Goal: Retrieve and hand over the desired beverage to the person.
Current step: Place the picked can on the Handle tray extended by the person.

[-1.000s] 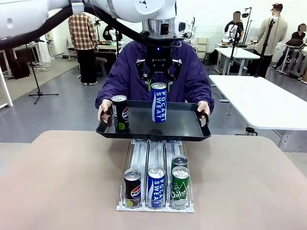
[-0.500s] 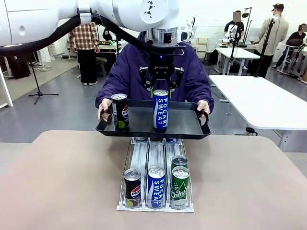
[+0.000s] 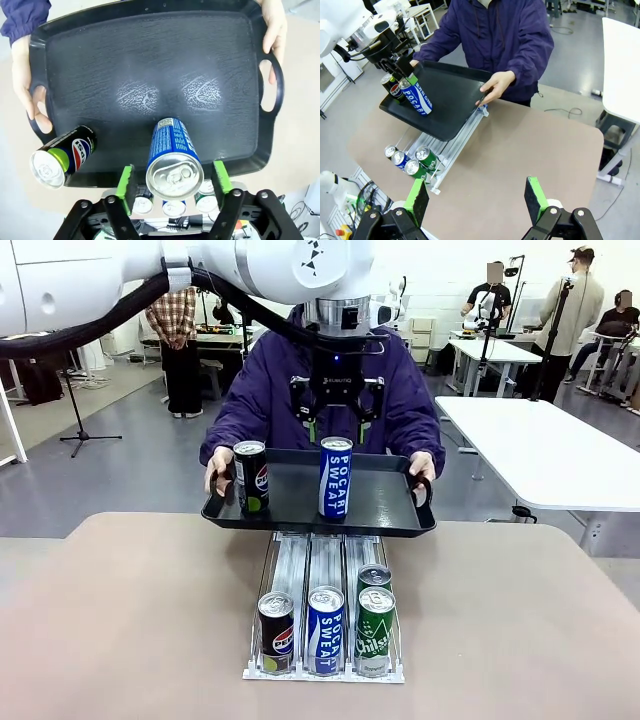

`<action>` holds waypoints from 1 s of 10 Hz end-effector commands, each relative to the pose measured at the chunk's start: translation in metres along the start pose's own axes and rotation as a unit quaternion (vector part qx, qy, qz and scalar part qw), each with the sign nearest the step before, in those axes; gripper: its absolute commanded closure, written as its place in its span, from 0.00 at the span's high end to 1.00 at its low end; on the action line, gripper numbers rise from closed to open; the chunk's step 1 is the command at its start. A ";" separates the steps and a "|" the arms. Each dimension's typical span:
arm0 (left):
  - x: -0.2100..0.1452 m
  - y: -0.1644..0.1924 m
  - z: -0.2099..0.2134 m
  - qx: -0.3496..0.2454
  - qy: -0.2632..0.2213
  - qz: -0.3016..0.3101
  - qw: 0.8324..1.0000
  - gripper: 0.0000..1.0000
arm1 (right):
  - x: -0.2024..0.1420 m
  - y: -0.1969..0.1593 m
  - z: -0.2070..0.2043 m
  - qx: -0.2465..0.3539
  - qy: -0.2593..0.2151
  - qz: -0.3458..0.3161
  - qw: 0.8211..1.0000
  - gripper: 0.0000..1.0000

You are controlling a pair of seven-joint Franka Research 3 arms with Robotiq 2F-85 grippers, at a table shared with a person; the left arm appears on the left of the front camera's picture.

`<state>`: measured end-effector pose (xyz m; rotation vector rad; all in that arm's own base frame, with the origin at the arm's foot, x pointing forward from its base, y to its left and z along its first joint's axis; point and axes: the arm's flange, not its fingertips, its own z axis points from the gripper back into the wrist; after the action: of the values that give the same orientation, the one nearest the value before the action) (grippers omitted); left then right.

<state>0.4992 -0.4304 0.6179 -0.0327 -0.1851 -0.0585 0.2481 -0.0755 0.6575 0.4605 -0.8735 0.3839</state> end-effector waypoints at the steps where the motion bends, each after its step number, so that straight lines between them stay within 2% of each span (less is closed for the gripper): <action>1: 0.006 -0.004 0.009 -0.008 0.014 -0.010 1.000 1.00 | 0.001 0.000 -0.002 0.011 -0.002 0.002 1.000 1.00; 4: 0.006 -0.004 0.014 -0.014 0.016 -0.011 1.000 1.00 | 0.001 0.000 -0.002 0.011 -0.002 0.002 1.000 1.00; 6: -0.014 -0.002 0.033 -0.024 0.013 -0.034 0.999 1.00 | 0.001 0.000 -0.002 0.011 -0.002 0.002 1.000 1.00; 8: -0.072 0.022 0.061 -0.044 0.008 -0.090 0.995 1.00 | 0.001 0.000 -0.002 0.011 -0.002 0.002 1.000 1.00; 10: -0.133 0.060 0.075 -0.037 -0.019 -0.160 0.986 1.00 | 0.001 0.000 -0.002 0.011 -0.002 0.002 1.000 1.00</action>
<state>0.3948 -0.4104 0.6864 -0.0749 -0.1910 -0.3035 0.2482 -0.0756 0.6574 0.4603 -0.8728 0.3834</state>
